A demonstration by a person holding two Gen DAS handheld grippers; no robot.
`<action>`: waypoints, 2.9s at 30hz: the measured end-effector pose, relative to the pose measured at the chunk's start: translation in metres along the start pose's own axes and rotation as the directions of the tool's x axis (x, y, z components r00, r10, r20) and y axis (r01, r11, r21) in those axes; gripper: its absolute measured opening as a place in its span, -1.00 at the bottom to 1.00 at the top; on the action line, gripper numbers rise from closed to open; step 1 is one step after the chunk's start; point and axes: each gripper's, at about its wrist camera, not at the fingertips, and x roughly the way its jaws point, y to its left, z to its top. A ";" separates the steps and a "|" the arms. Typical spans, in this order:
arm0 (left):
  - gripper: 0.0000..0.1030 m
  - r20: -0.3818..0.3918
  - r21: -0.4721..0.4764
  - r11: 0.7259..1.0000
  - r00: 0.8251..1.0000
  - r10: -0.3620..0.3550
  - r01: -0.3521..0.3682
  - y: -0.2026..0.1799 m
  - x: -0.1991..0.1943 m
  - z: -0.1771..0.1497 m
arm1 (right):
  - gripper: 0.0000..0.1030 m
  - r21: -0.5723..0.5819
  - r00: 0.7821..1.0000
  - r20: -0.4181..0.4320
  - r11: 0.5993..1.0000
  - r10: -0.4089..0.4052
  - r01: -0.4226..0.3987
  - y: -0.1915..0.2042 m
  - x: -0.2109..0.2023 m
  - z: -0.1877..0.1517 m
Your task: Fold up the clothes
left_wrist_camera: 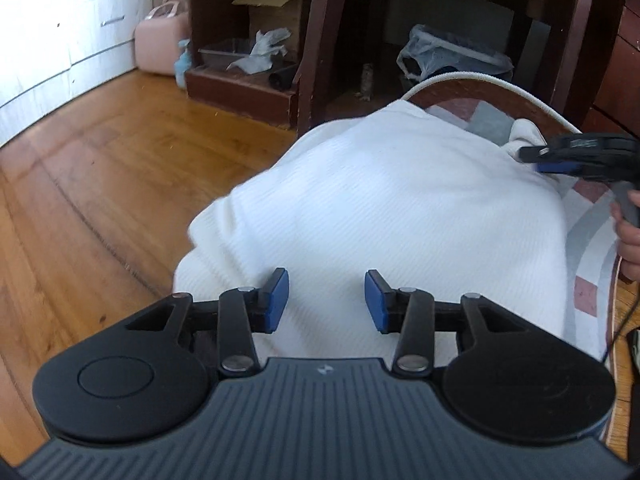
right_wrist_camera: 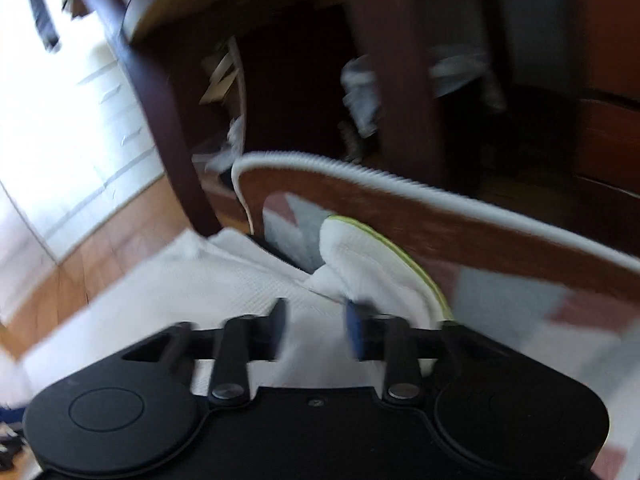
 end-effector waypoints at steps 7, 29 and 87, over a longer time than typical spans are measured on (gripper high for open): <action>0.44 0.013 -0.029 0.999 0.999 -0.031 0.031 -0.030 -0.043 -0.004 | 0.41 -0.014 0.996 -0.083 0.999 0.040 -0.041 0.015 -0.086 -0.030; 0.96 -0.054 -0.039 0.991 0.990 0.129 -0.132 -0.123 -0.142 -0.071 | 0.67 0.016 0.972 -0.204 0.993 0.118 -0.117 0.028 -0.207 -0.129; 1.00 -0.117 0.184 0.955 0.959 0.259 -0.235 -0.233 -0.186 -0.084 | 0.70 -0.235 0.973 -0.219 0.972 -0.074 0.021 0.029 -0.322 -0.135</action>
